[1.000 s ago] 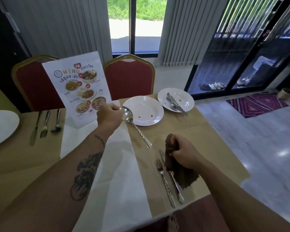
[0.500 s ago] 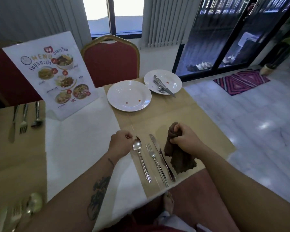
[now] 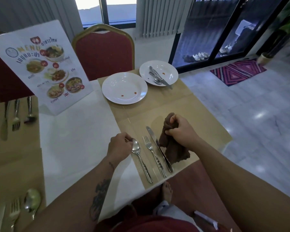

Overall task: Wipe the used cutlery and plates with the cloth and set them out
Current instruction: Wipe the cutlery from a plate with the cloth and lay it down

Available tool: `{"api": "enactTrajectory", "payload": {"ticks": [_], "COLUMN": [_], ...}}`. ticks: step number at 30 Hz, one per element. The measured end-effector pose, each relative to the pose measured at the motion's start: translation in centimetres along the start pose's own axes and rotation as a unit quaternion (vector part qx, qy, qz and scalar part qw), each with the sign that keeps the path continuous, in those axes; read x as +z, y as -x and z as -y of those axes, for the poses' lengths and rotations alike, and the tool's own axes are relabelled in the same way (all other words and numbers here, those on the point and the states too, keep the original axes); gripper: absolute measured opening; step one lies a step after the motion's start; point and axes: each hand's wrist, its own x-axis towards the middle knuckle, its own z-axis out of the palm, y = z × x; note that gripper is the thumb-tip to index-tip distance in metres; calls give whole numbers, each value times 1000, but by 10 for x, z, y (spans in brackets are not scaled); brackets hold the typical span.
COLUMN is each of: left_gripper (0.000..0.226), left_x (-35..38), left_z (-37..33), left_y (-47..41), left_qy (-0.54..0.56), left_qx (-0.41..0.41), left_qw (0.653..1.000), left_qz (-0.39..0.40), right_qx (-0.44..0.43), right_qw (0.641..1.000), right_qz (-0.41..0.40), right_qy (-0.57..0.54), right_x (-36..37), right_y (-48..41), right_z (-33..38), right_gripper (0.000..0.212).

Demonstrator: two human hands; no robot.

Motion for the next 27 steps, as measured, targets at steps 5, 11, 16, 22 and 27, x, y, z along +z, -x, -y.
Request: {"api": "enactTrajectory", "payload": {"ticks": [5,11,16,22,27], "left_gripper": [9,11,7,15,26], "left_x": [3,3,-1,-30,-64], "left_z": [2,3,5,-9,-39], "left_y": [0,-4,-9,-36,-69], "left_qy": [-7,-45,-57,-51,93], "left_qx": [13,37,41,4,-86], "left_qw": [1000,998,997,998,992], "left_qz": [5,21,25,-28,-19], "right_qx": [8,12,11,51,106], "right_qw": [1000,1000,1000,992,975], "right_qz": [5,3,4,2,25], "right_qy": [0,-2,-20,-114,-193], "right_x": [2,4,6,11,13], "right_y": [0,-5,-11,-27,-47], "right_z": [-1,6,15,32,46], "right_gripper": [35,34,33,27,22]}}
